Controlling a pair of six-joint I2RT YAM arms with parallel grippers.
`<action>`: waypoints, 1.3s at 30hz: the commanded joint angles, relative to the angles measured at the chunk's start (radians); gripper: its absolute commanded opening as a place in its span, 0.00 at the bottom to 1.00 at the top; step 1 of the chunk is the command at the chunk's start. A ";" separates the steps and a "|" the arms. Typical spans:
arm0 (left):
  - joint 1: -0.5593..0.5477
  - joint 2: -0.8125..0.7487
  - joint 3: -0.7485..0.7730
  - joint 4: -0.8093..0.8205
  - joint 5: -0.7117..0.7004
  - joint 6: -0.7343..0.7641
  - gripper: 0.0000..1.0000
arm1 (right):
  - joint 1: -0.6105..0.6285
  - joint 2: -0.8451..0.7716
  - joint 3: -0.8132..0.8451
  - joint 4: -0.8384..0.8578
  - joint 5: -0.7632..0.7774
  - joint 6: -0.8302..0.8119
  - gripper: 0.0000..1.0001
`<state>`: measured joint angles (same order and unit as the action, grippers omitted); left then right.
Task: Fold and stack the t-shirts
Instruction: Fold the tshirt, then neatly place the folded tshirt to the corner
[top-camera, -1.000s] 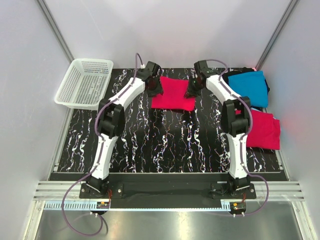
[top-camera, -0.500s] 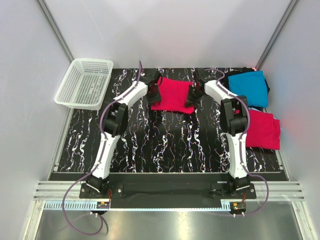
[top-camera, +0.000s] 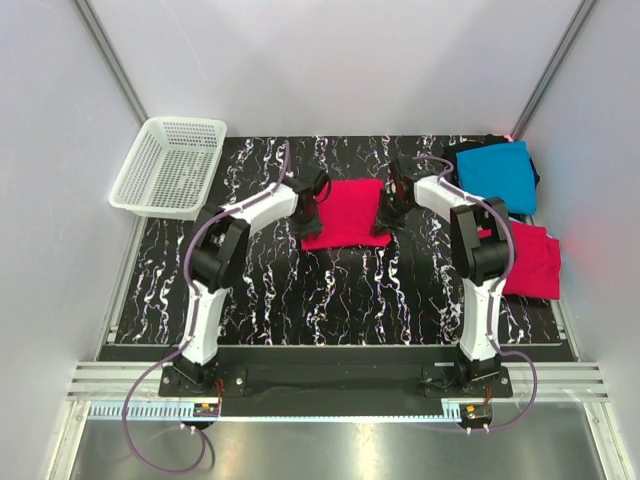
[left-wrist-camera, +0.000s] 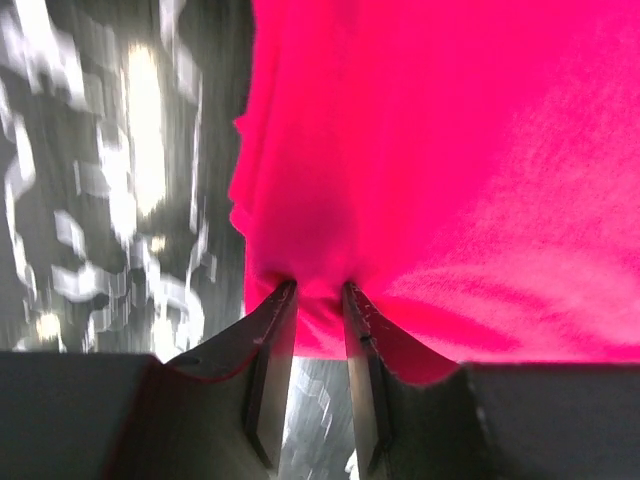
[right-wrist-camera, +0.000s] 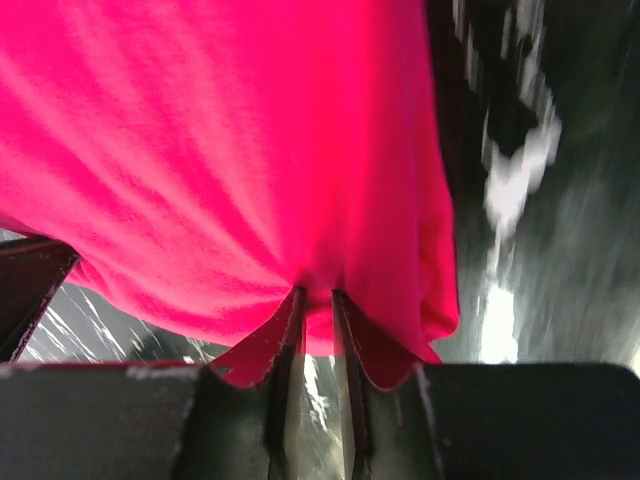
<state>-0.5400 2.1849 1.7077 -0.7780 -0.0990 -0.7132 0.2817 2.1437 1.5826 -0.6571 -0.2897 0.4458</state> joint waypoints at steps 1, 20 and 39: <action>-0.044 -0.077 -0.234 -0.055 -0.059 -0.021 0.31 | 0.025 -0.089 -0.177 -0.044 0.073 -0.021 0.23; -0.141 -0.563 -0.476 -0.033 -0.117 -0.043 0.39 | 0.063 -0.585 -0.443 0.007 0.066 0.050 0.24; 0.024 -0.597 -0.573 0.261 0.170 0.032 0.49 | 0.054 -0.541 -0.345 0.125 -0.011 -0.148 0.68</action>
<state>-0.5999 1.6245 1.2659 -0.6857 -0.1028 -0.6781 0.3443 1.5936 1.2411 -0.6178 -0.2581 0.3515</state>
